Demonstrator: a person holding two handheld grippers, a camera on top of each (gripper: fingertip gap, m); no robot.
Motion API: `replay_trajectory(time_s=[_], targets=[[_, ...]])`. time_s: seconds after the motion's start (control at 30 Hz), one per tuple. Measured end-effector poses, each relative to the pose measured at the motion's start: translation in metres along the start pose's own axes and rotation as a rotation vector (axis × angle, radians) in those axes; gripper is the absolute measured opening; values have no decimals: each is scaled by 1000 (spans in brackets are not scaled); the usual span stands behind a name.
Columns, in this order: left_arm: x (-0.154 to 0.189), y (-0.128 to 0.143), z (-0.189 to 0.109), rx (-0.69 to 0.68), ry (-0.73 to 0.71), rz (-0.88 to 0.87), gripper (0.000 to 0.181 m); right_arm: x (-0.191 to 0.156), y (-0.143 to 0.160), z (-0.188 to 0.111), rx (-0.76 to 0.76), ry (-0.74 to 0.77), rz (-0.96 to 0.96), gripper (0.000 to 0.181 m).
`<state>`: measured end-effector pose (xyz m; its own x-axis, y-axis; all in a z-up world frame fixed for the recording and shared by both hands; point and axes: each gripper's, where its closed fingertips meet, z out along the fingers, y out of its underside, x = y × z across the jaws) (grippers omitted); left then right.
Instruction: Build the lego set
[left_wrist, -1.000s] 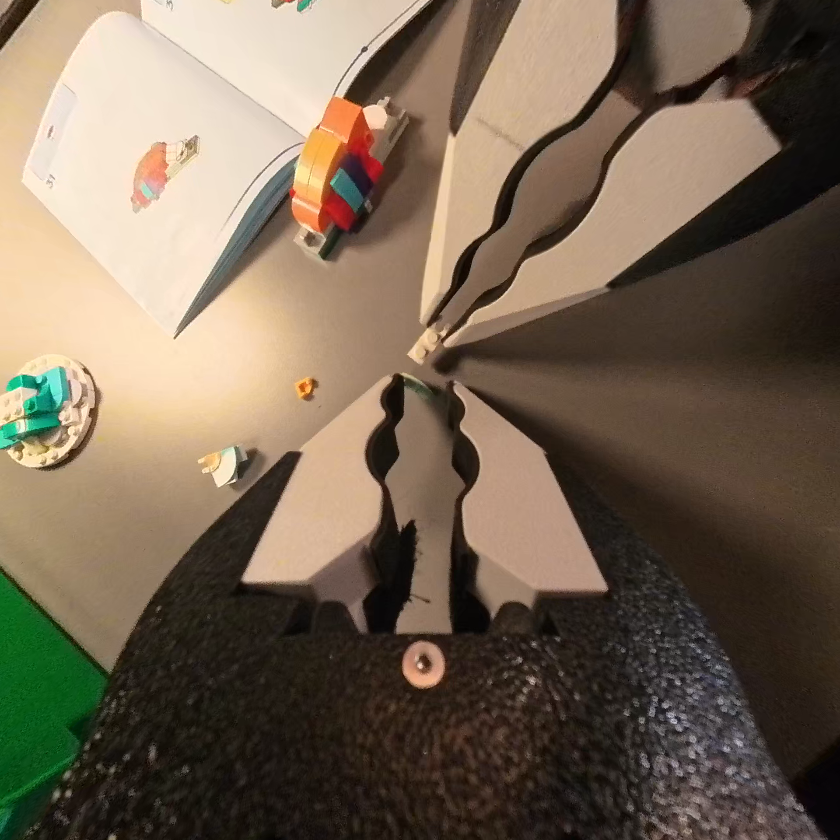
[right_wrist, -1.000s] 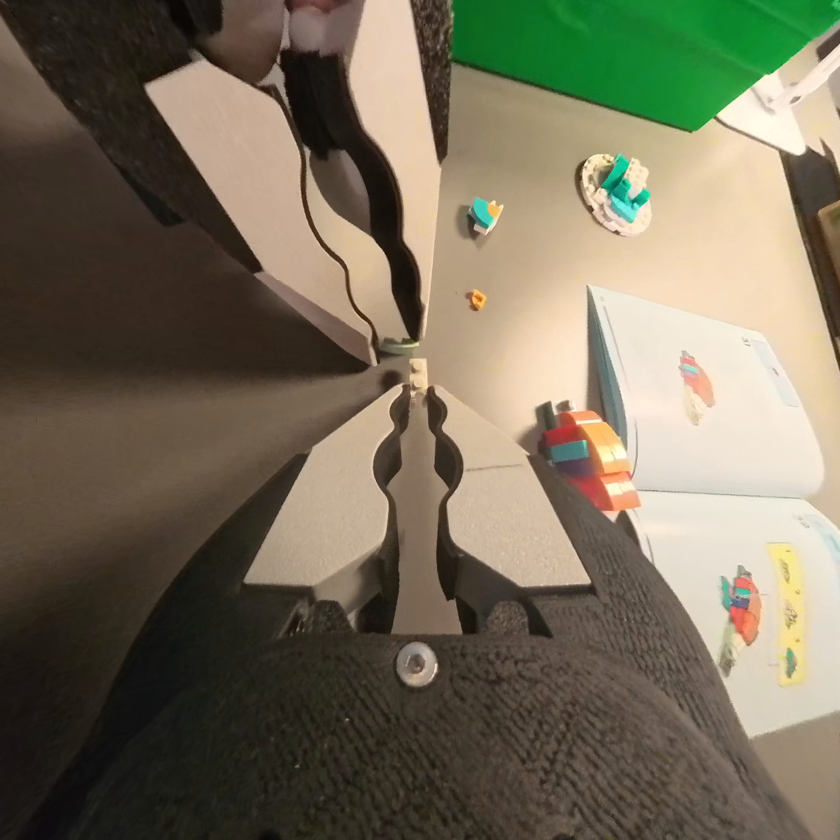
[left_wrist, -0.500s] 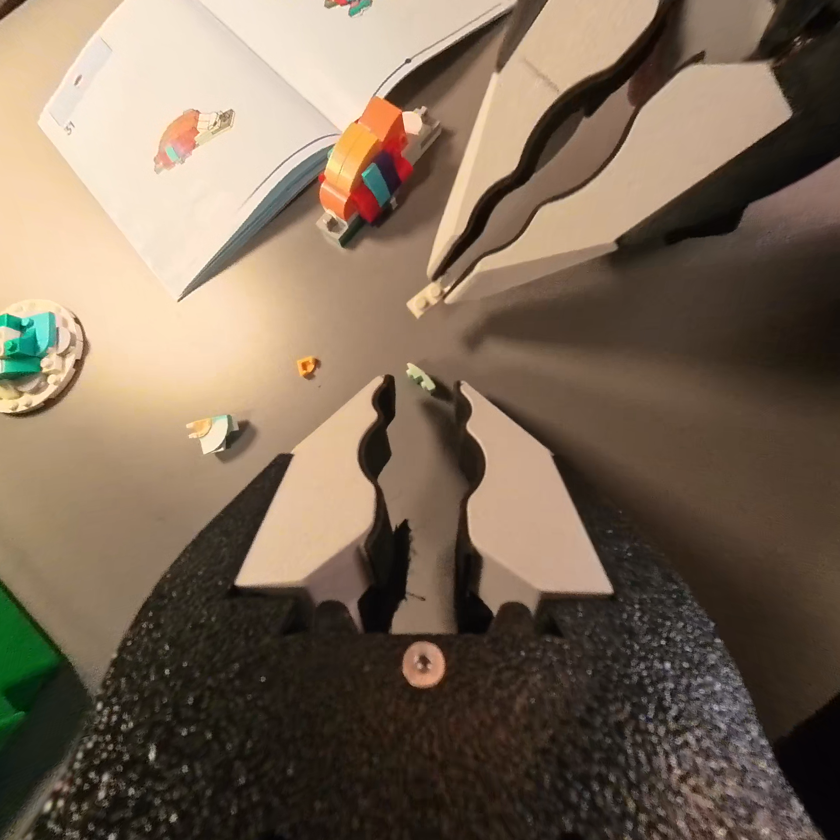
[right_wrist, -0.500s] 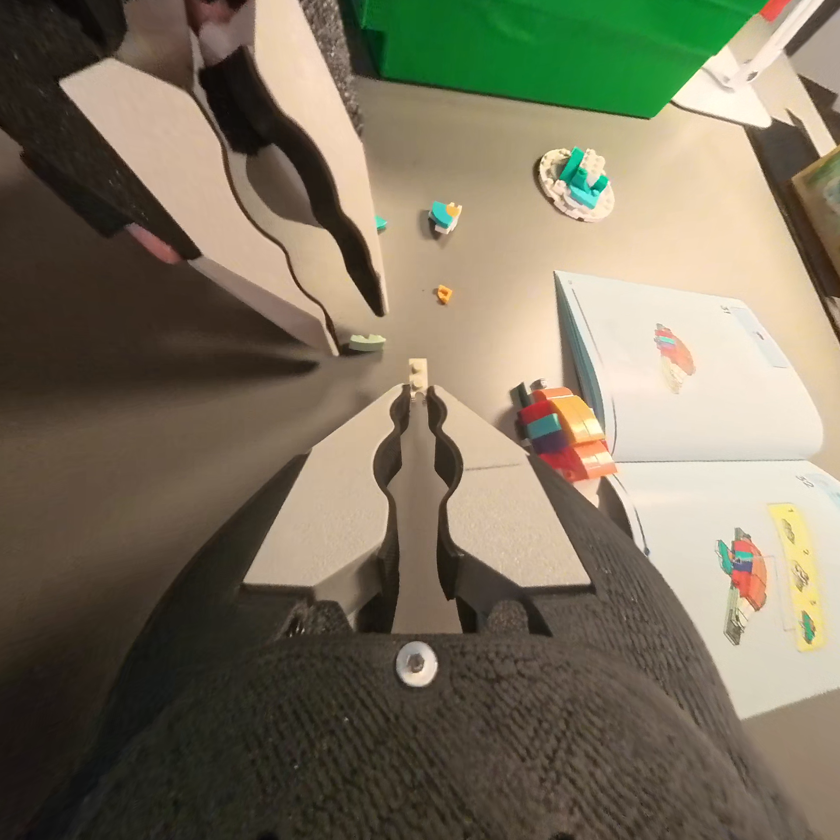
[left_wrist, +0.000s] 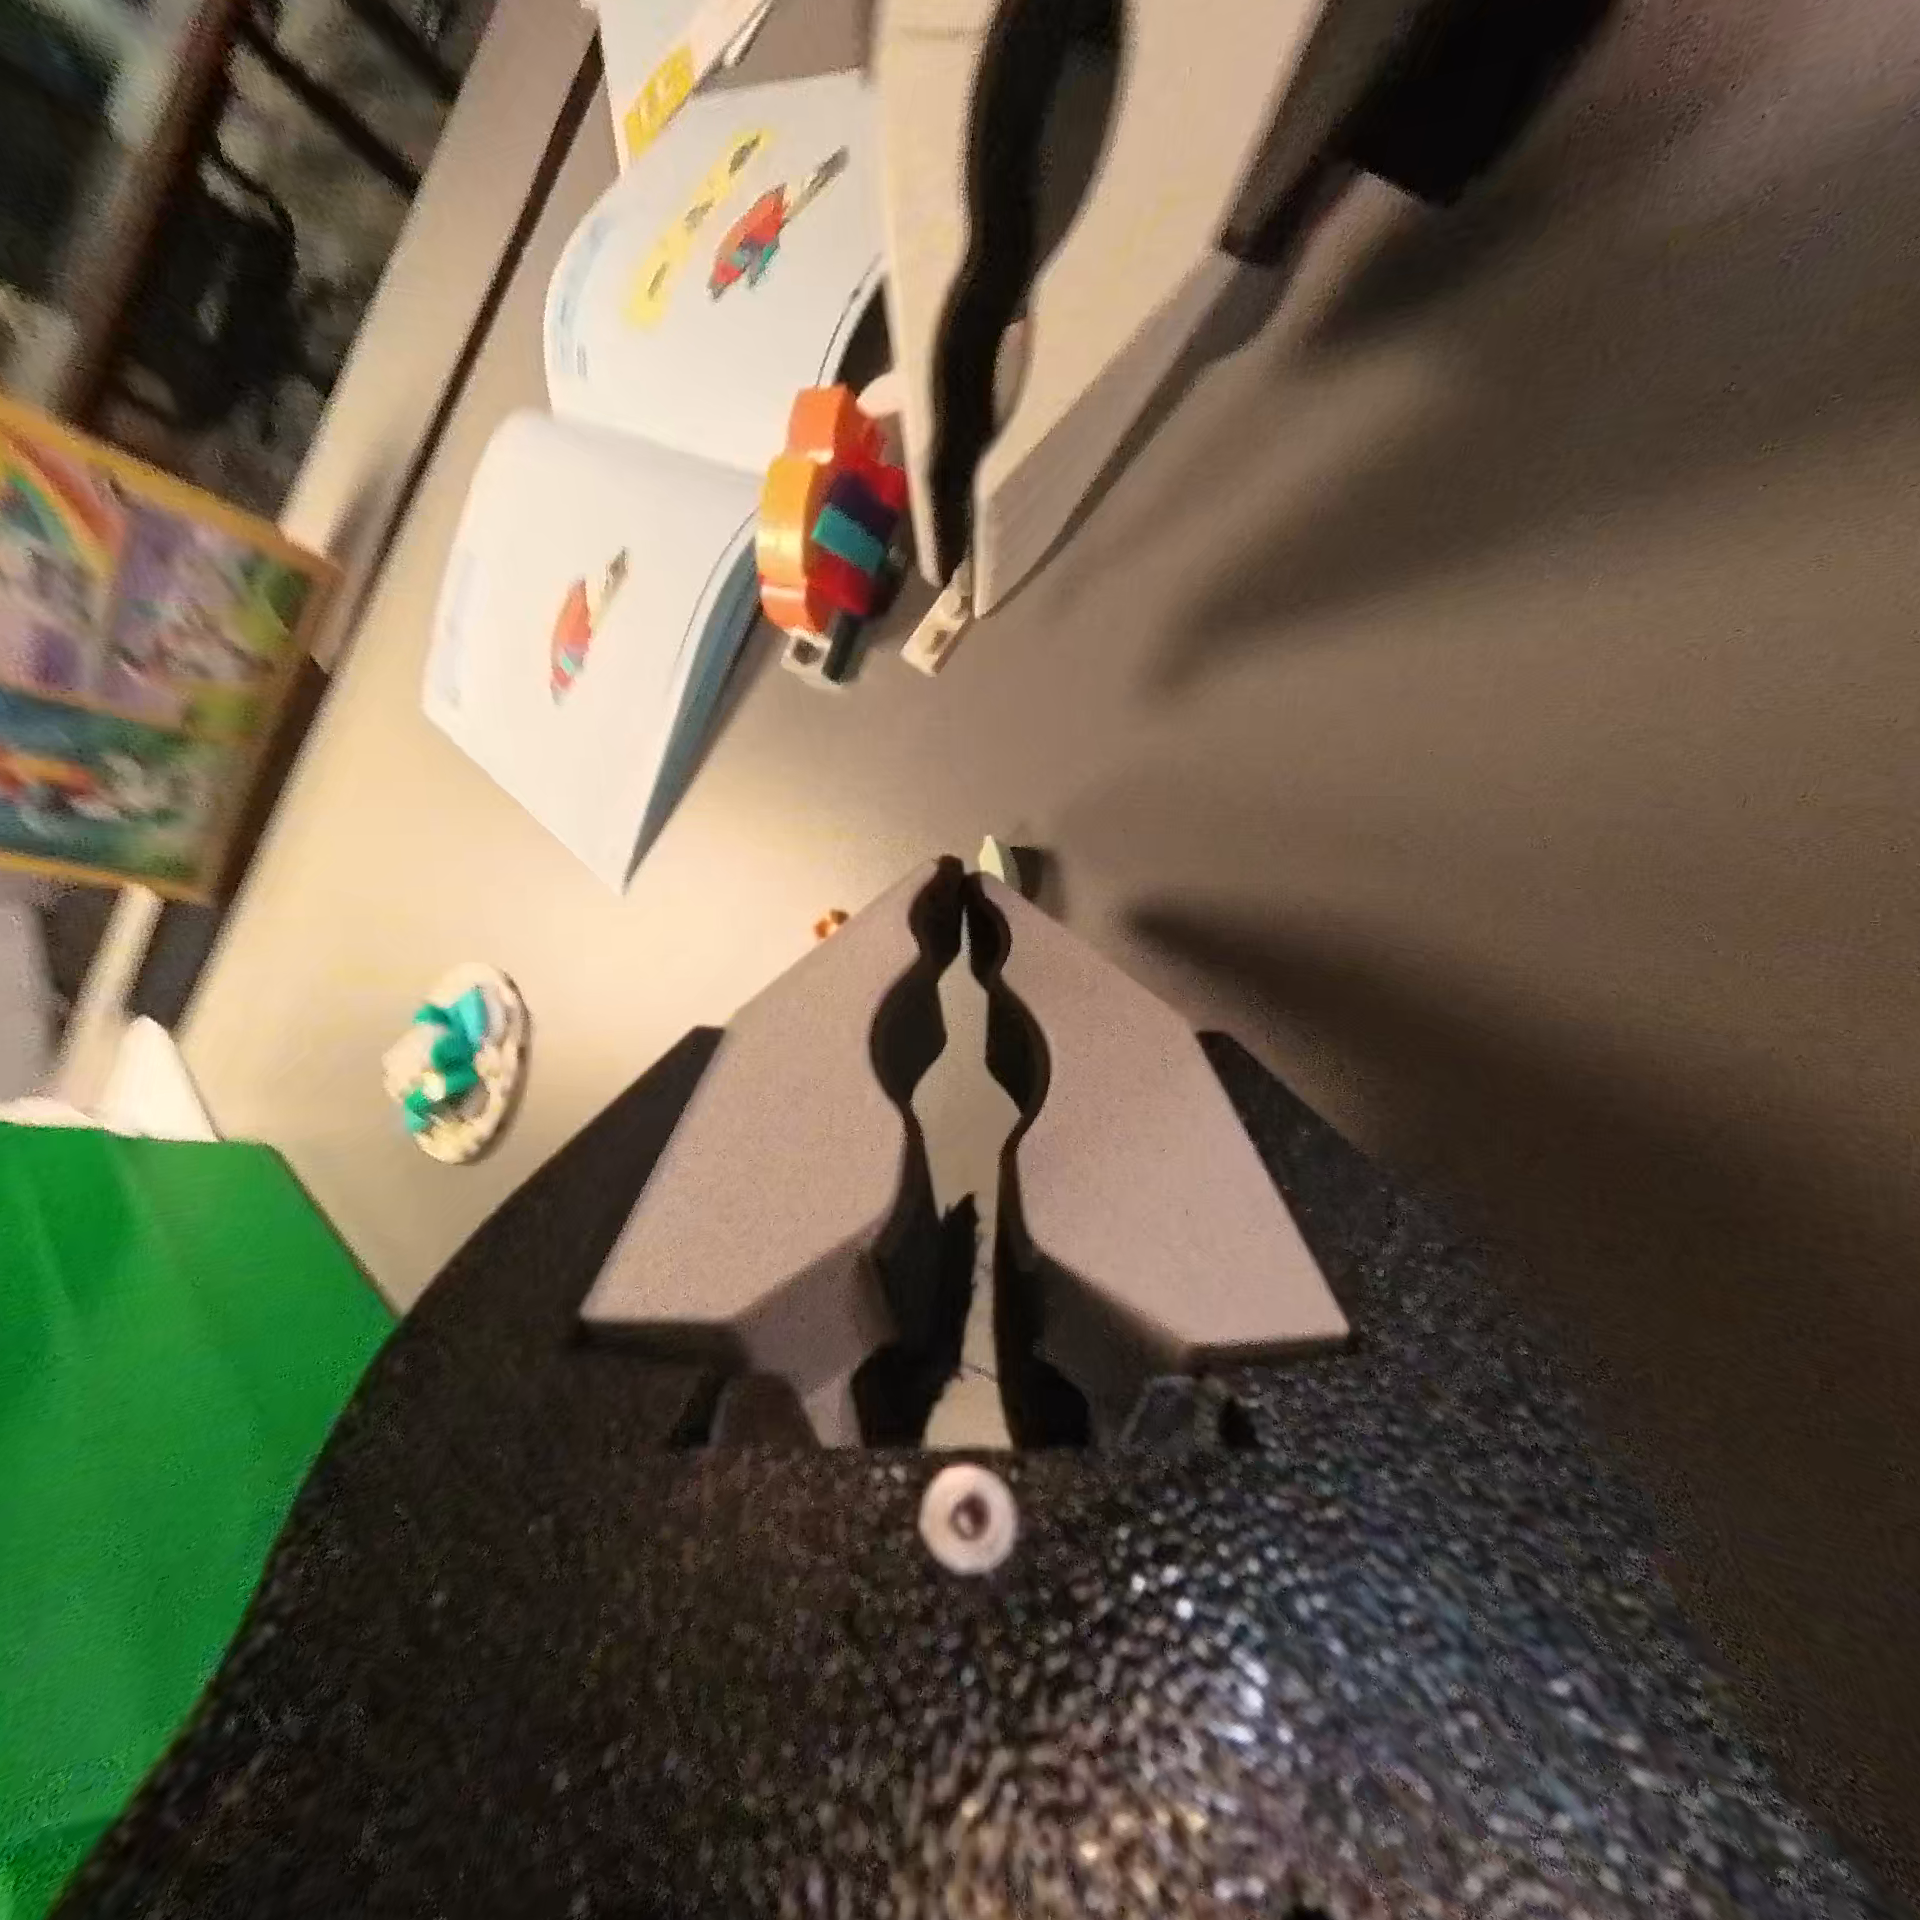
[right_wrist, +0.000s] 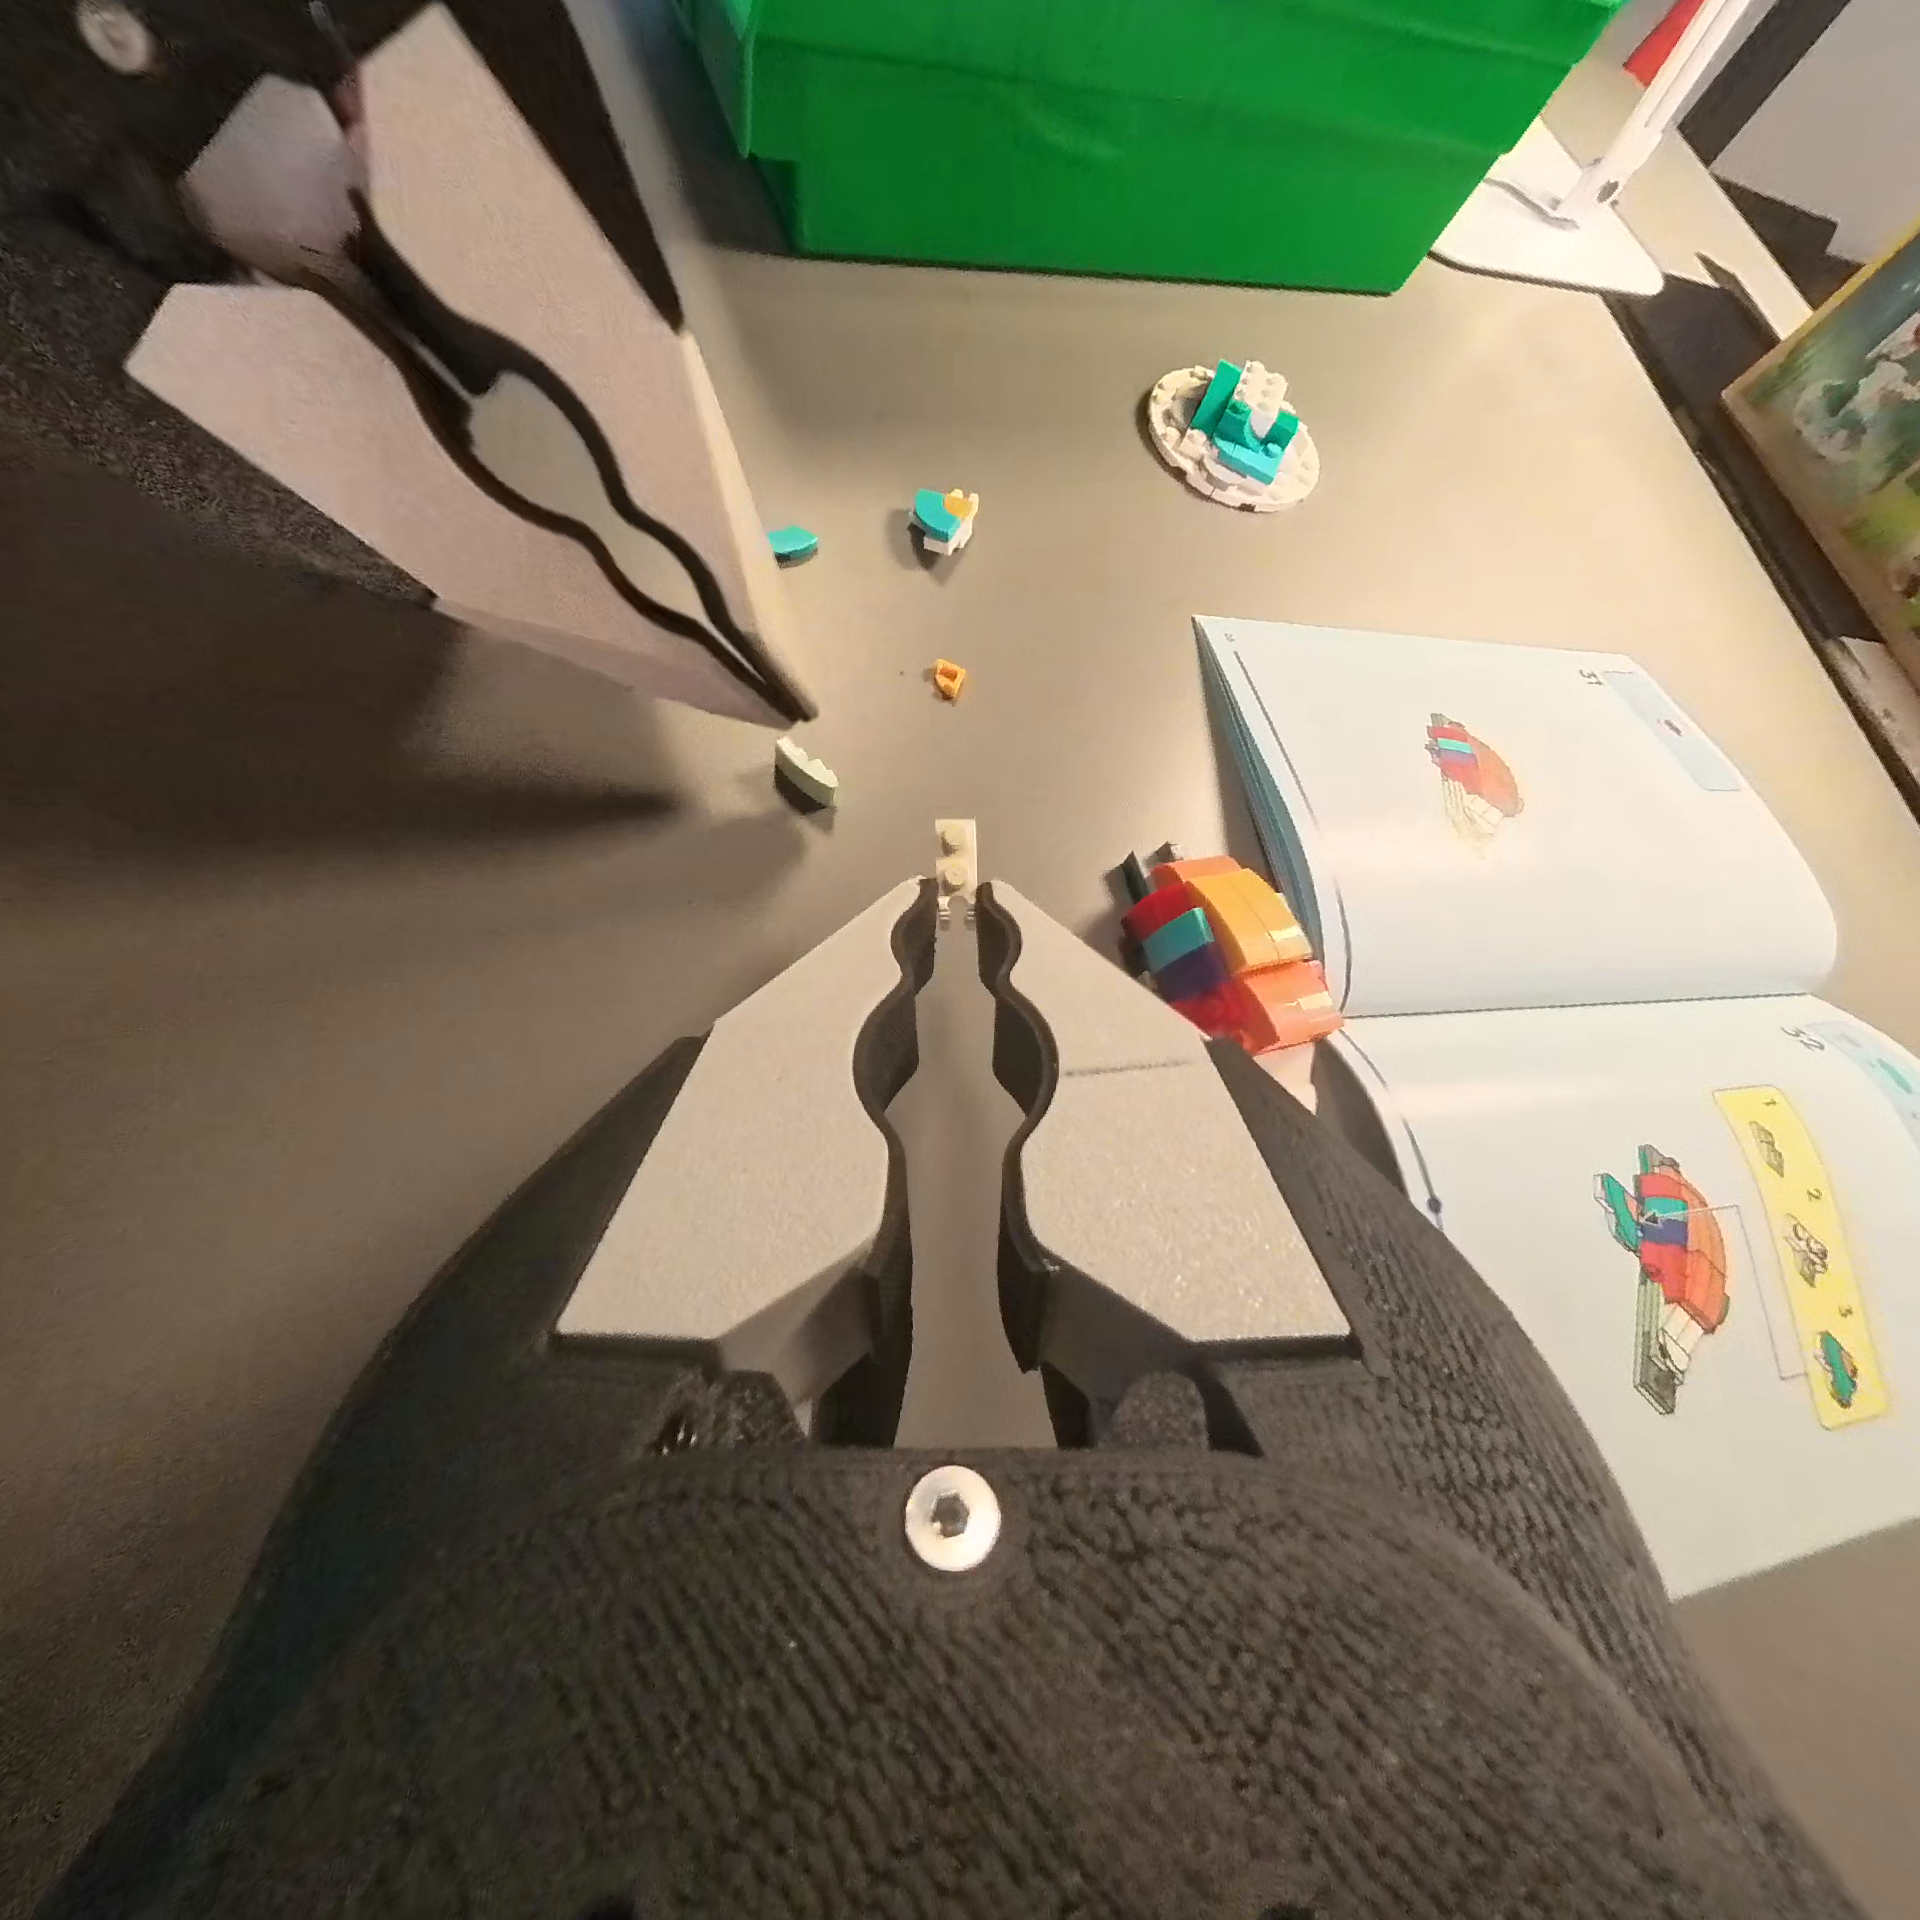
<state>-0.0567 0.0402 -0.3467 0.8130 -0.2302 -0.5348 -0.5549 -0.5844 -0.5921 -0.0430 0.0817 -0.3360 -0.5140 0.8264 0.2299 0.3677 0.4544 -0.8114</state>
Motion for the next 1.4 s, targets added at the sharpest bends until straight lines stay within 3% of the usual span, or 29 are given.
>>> replay_trajectory(time_s=[0.07,0.13,0.33,0.47,0.6,0.67,0.8,0.97,1.13,1.4], targets=[[0,2,1,-13,-31,128,0,-2,1,1,-5,-7,-3,6],[-2,5,2,-24,-50,120,4,-3,1,1,-6,-11,-4,6],[12,-1,2,46,187,-309,32,-3,0,1,-4,-14,-4,6],[12,5,6,46,252,-433,26,-4,0,1,0,-19,-1,6],[12,4,8,79,263,-449,5,-4,-1,1,6,-20,3,6],[14,3,8,94,273,-432,3,-4,-3,0,20,-26,15,6],[15,0,6,119,241,-262,1,-3,-4,-1,40,-34,37,6],[9,-1,4,108,30,278,2,-3,-2,0,26,-35,30,6],[10,7,3,31,-92,696,2,-4,-1,0,25,-37,30,6],[12,7,-2,59,-53,716,9,-6,-1,1,25,-46,25,6]])
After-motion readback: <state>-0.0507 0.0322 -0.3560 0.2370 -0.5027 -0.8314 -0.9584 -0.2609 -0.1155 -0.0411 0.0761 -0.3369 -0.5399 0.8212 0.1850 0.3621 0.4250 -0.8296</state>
